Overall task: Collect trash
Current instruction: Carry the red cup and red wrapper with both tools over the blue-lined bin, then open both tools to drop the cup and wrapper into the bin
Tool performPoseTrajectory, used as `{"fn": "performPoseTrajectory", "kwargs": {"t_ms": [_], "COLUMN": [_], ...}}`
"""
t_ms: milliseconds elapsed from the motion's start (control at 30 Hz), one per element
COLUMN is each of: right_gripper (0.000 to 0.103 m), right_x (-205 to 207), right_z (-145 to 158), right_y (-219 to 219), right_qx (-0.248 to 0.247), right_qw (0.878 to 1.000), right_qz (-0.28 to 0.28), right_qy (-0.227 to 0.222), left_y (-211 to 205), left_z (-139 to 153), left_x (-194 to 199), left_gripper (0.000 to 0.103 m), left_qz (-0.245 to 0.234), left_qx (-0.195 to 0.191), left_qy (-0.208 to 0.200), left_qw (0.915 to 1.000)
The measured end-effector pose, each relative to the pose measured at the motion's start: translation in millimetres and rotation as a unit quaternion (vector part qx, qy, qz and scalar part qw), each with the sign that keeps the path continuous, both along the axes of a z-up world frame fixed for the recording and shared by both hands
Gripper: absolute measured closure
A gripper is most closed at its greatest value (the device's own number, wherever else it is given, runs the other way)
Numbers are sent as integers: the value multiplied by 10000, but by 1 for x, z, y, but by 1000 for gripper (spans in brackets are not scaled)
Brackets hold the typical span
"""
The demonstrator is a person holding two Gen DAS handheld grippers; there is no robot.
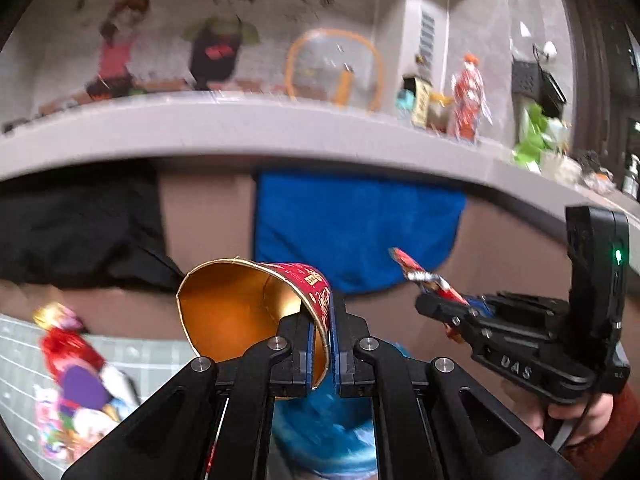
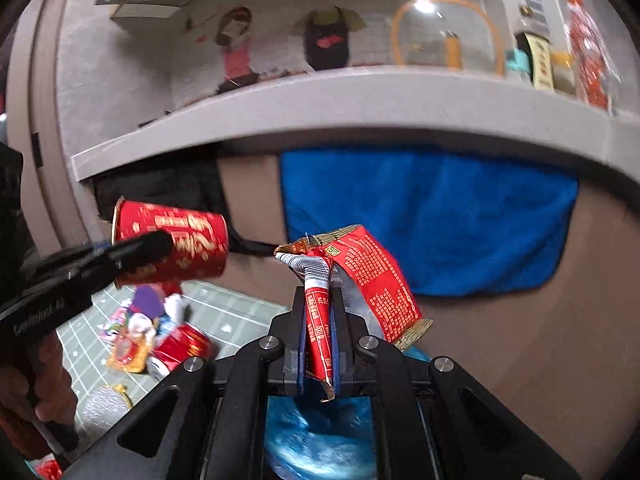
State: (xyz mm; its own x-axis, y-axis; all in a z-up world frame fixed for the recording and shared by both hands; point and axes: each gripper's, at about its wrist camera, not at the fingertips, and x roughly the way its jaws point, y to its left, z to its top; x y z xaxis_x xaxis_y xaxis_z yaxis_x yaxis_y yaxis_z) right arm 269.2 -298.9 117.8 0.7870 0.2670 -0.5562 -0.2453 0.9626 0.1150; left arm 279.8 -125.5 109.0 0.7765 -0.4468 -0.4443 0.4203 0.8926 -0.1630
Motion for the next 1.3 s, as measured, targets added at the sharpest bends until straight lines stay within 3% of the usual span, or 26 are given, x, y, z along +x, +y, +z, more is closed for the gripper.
{"fn": "performPoseTrajectory", "kwargs": {"t_ms": [333,600,667,733,767,833,933,1067,1300], "right_gripper": [95,95,90,82,77,54,53,53,53], "right_x": [26,40,42,42,42,40,35,24,-3], "right_z": [-60,-92,-97,-101,-102,-102,-97,-90,-69], "right_y": [-25,-28,-29,-29,-29,-31,-35,-36,-16], "right_qx": [393,683,753,763,754,801,801,605,391], "right_qw": [9958,9889,9873,9868,9867,9870,9881,9903,9948], "right_qz": [-204,-189,-184,-175,-196,-290,-421,-545,-383], "right_qy": [803,1308,1386,1420,1429,1366,1244,1124,863], "left_y": [-25,-28,-27,-26,-25,-24,-19,-1,78], "left_z": [-78,-113,-116,-117,-116,-111,-101,-85,-35], "left_x": [44,59,61,63,63,61,55,53,3], "left_gripper": [97,97,95,92,79,55,53,53,53], "left_qz": [-381,-516,-511,-523,-573,-509,-304,-313,236], "left_qx": [124,155,141,90,50,160,254,118,314], "left_qy": [1276,1904,1991,2041,2063,1960,1642,1732,1124], "left_qw": [9910,9802,9785,9775,9768,9791,9856,9843,9929]}}
